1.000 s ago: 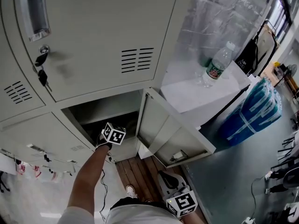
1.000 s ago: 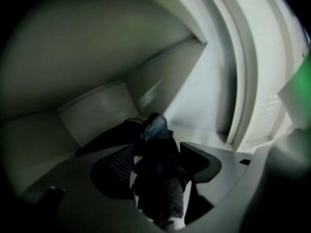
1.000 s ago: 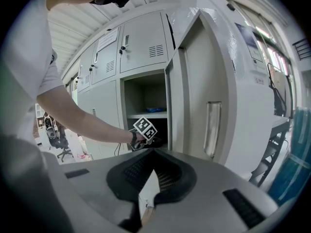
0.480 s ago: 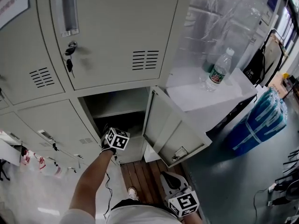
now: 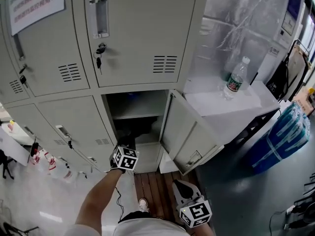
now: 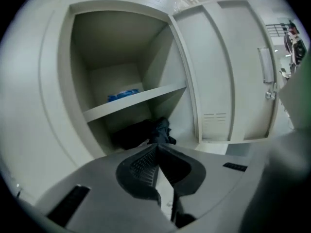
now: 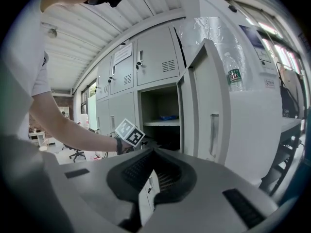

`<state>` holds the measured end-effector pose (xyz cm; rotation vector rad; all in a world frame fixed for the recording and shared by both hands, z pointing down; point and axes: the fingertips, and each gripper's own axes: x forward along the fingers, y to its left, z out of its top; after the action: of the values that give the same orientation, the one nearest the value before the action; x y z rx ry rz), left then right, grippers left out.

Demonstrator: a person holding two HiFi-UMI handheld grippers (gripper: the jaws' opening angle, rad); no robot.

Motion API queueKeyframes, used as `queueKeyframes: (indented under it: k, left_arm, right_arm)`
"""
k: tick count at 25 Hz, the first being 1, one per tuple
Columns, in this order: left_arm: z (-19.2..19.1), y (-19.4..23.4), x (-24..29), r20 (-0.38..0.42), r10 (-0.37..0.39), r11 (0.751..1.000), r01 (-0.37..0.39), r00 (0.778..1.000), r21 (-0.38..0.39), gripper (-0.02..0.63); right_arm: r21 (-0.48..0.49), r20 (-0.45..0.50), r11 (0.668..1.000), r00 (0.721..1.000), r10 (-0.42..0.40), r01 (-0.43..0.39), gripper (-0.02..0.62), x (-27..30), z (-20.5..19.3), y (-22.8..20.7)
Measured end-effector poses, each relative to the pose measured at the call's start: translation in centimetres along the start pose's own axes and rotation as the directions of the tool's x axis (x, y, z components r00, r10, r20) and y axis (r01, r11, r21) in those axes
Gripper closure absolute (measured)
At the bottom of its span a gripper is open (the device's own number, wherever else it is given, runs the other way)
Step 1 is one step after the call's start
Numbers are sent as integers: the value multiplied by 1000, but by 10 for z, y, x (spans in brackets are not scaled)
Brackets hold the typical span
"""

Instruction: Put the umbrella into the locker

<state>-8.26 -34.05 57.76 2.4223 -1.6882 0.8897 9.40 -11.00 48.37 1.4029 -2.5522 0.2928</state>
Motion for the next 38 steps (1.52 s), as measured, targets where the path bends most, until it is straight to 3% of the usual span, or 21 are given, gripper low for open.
queueKeyframes:
  k: [3, 7, 10, 21, 27, 38]
  left_arm:
    - [-6, 0, -24, 12, -19, 998, 19, 1000, -54, 584]
    - [14, 0, -71, 111, -35, 982, 54, 993, -178, 584]
    - [25, 0, -106, 164, -17, 974, 54, 986, -222, 584]
    - [32, 12, -185, 255, 71, 982, -23, 964, -186, 584]
    - [27, 30, -226, 283, 142, 974, -83, 949, -209, 584]
    - [31, 55, -271, 324, 219, 974, -186, 920, -131, 584]
  right_arm:
    - [5, 1, 1000, 1000, 10, -10, 578, -5, -4, 4]
    - [9, 6, 1000, 1000, 14, -14, 578, -12, -8, 6]
    - [12, 15, 1000, 1000, 8, -8, 578, -19, -8, 6]
    - [36, 37, 994, 994, -101, 100, 578, -47, -6, -40]
    - [32, 81, 993, 990, -112, 110, 578, -49, 12, -50]
    - [30, 93, 989, 985, -147, 145, 578, -46, 20, -64]
